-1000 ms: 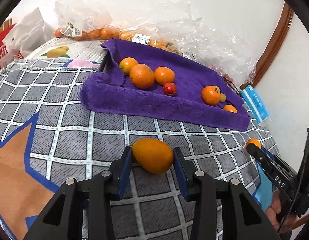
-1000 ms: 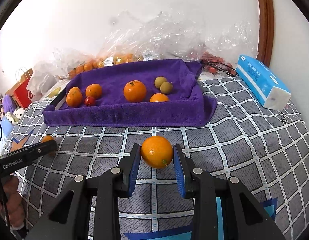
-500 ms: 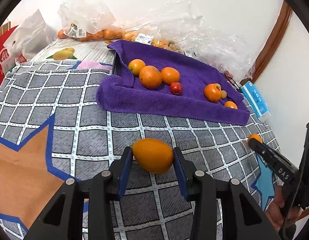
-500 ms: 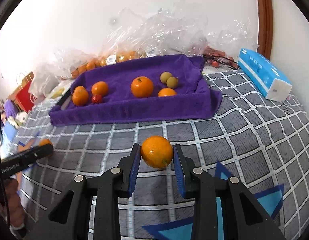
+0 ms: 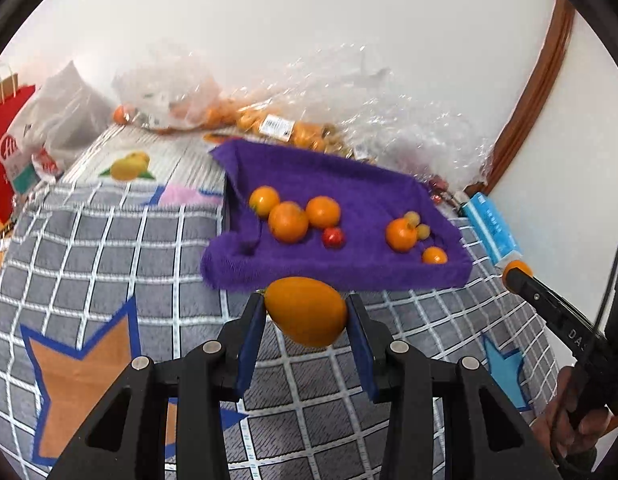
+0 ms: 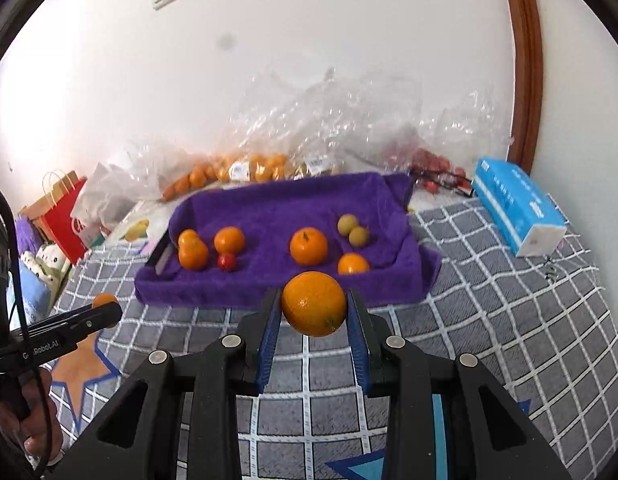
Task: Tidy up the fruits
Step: 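Carry the large orange in the left tool while the right tool carries its orange over the towel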
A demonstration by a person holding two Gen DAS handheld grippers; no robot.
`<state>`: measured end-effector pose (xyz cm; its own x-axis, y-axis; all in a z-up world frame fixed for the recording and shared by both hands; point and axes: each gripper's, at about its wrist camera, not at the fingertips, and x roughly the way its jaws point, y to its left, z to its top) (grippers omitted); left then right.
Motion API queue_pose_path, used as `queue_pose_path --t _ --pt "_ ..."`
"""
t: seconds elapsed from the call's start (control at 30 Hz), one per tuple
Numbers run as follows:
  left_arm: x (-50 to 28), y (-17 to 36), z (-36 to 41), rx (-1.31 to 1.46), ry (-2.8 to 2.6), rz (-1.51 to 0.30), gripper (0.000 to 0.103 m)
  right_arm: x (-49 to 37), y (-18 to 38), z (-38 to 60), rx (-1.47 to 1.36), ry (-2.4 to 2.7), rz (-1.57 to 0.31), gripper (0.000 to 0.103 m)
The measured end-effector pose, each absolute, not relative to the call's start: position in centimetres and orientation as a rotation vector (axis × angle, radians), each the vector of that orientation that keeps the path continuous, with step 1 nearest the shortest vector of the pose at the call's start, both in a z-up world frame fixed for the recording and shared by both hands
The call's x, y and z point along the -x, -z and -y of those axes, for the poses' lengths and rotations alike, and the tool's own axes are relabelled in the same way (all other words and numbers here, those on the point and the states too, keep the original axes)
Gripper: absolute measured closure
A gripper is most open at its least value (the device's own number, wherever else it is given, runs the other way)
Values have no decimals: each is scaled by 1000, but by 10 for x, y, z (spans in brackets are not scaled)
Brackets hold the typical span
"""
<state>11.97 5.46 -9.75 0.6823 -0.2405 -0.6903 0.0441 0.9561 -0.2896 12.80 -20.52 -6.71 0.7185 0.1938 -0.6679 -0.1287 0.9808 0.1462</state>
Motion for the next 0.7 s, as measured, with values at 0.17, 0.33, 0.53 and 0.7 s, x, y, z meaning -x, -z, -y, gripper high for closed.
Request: queue_pose_path --t 0.17,0.33,0.53,0.7 --pt "-126 82 -50 243 186 -800 64 -136 56 208 -117 -161 -729 70" --pt "-136 68 -48 231 199 -790 64 -145 48 212 -138 -149 -714 70" --pt "-153 59 -51 236 216 -782 64 -157 43 216 -158 -129 -701 70" --pt "-166 53 -52 235 222 -769 64 -168 43 219 -166 -115 -695 70"
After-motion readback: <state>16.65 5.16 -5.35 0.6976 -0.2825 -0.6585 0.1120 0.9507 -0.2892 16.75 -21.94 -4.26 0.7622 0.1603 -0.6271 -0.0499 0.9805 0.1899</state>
